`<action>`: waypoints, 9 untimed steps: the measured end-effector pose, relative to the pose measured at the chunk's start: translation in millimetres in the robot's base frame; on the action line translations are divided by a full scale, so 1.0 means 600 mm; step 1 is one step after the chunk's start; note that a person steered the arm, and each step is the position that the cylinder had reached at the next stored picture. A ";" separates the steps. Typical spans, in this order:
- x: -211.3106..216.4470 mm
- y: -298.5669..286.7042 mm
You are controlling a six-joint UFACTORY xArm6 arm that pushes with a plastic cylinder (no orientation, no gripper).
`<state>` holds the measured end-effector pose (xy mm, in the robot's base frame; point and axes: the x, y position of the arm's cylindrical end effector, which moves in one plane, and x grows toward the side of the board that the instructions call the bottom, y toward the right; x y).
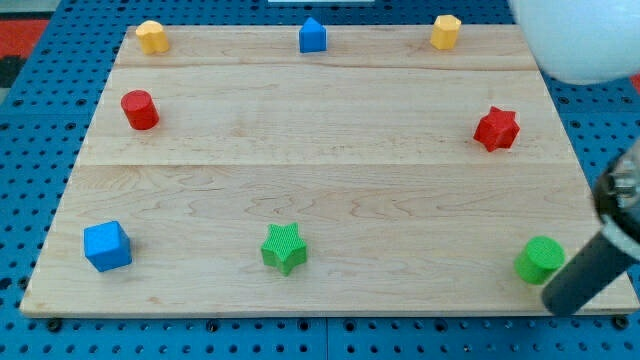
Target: Push the red star diagonally to the green star
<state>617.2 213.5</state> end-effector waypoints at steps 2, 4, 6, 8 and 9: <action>-0.162 0.102; -0.381 0.141; -0.334 0.015; -0.366 0.051; -0.371 -0.017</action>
<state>394.8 203.3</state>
